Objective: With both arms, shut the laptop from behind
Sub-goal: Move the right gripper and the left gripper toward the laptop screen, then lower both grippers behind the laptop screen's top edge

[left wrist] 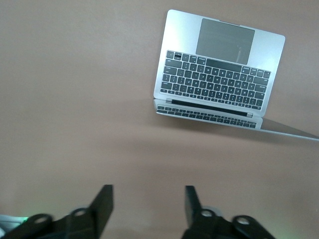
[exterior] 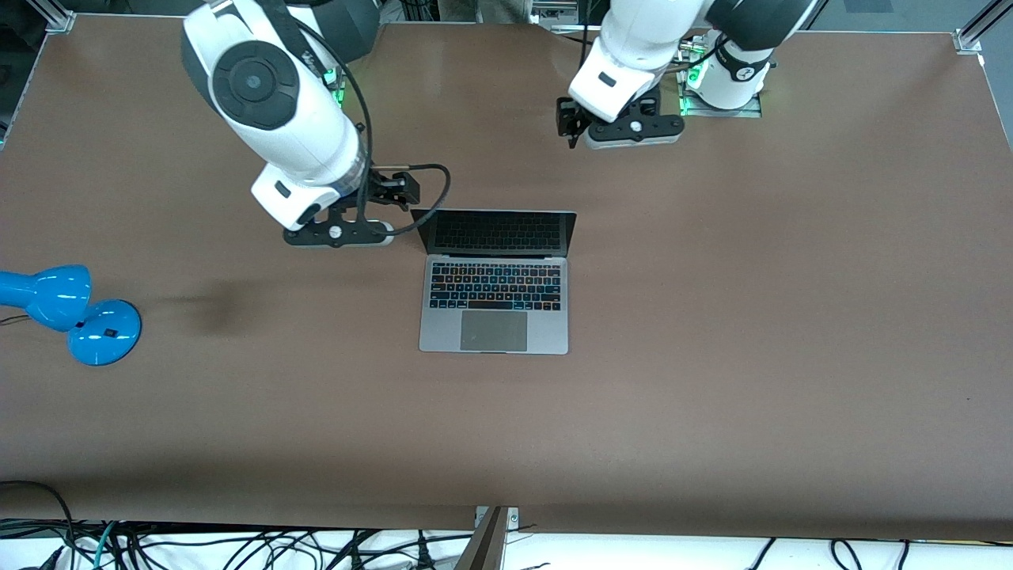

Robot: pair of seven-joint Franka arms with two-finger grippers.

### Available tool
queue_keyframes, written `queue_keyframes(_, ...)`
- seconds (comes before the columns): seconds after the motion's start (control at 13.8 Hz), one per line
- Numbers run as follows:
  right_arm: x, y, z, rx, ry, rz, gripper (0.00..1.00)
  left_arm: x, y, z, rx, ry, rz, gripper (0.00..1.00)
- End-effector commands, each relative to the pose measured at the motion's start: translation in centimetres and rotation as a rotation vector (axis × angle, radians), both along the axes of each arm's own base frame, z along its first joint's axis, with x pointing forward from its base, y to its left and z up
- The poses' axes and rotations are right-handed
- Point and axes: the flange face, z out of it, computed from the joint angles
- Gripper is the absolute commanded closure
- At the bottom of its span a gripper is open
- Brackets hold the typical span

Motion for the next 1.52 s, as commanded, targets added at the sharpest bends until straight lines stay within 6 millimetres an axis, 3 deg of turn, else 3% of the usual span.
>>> queue_keyframes(0.0, -0.8, 2.0, -0.8, -0.007, -0.004, -0.051, 0.09, -0.8, -0.9, -2.5, -0.023, -0.007, 0.064, 0.79)
queue_keyframes(0.07, -1.0, 3.0, -1.6, -0.011, -0.001, -0.078, 0.09, -0.9, -1.1, -3.4, -0.024, 0.004, 0.071, 0.95)
queue_keyframes(0.14, -1.4, 3.9, -1.9, -0.011, -0.004, -0.085, 0.12, -1.0, -1.4, -4.0, -0.024, 0.017, 0.067, 1.0)
queue_keyframes(0.29, -1.8, 5.6, -2.9, -0.005, -0.007, -0.091, 0.17, -0.7, -1.7, -5.1, -0.015, 0.026, 0.071, 1.0)
queue_keyframes(0.51, -2.3, 7.0, -4.5, 0.016, 0.034, -0.121, 0.38, -0.7, -2.9, -8.2, 0.046, 0.036, 0.09, 1.0)
queue_keyframes(0.87, -3.5, 9.1, -6.7, 0.031, 0.096, -0.106, 0.68, -0.2, -3.5, -10.5, 0.031, 0.061, 0.095, 1.0)
queue_keyframes(1.23, -4.0, 10.9, -9.3, 0.044, 0.119, -0.095, 0.74, -0.8, -5.2, -13.4, 0.06, 0.072, 0.086, 1.0)
queue_keyframes(1.45, -3.8, 11.3, -10.9, 0.044, 0.123, -0.095, 0.82, 0.2, -5.5, -15.1, 0.071, 0.053, 0.094, 1.0)
